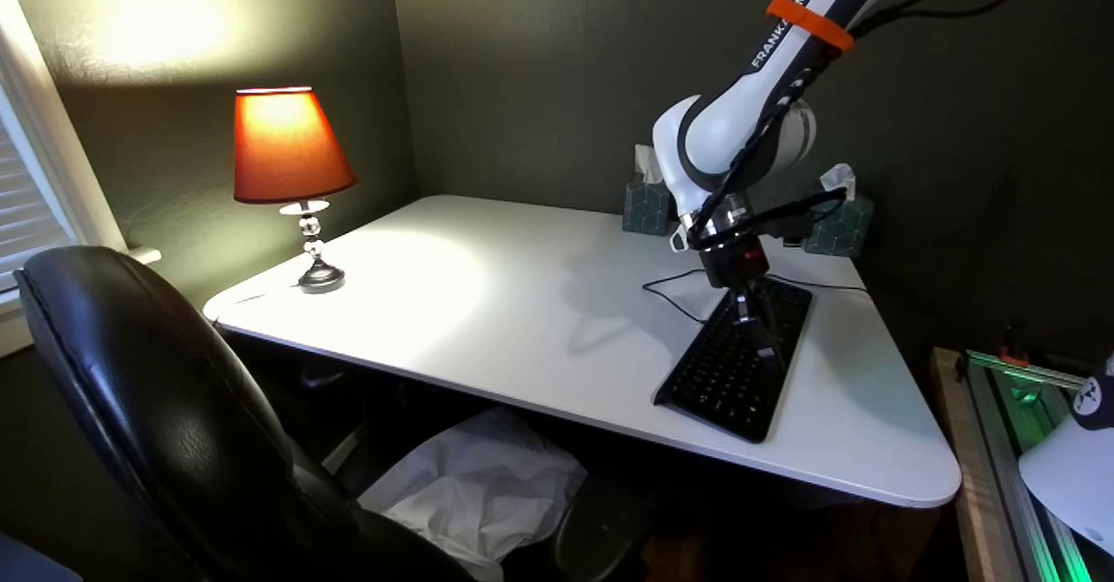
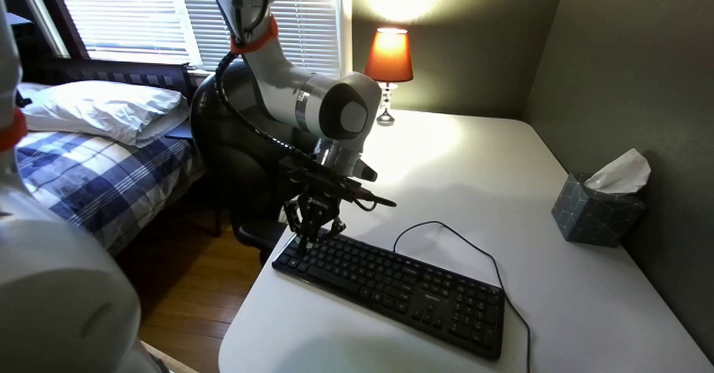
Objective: Press the a key on the keyboard
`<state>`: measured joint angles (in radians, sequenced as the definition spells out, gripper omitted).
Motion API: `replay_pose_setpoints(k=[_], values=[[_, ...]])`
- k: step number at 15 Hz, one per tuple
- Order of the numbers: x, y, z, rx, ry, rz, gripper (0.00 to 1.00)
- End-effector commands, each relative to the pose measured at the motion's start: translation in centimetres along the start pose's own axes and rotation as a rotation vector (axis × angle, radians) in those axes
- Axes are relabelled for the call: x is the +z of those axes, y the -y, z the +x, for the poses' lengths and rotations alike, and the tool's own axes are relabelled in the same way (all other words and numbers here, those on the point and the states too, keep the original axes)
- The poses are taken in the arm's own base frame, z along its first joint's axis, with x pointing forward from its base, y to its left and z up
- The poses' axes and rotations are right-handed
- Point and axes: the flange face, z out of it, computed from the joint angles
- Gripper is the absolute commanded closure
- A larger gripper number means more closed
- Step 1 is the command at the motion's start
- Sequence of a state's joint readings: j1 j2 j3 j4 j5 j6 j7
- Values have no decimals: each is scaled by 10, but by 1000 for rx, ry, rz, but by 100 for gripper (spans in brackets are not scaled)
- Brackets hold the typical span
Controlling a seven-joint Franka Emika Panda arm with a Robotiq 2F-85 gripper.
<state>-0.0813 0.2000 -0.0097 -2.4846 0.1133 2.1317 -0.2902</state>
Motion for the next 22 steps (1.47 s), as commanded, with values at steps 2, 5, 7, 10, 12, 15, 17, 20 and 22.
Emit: replay_pose_setpoints(k=[2, 5, 7, 10, 12, 15, 17, 20, 22], values=[[1, 1, 2, -2, 3, 0, 99], [2, 1, 6, 8, 10, 5, 100], [5, 5, 7, -3, 14, -1, 100], [5, 9, 10, -24, 8, -2, 100], [6, 13, 13, -36, 2, -3, 100], [5, 17, 17, -54, -9, -12, 100], [6, 19, 22, -60, -7, -21, 100], [9, 21, 28, -63, -13, -33, 100], [10, 23, 32, -69, -27, -41, 100]])
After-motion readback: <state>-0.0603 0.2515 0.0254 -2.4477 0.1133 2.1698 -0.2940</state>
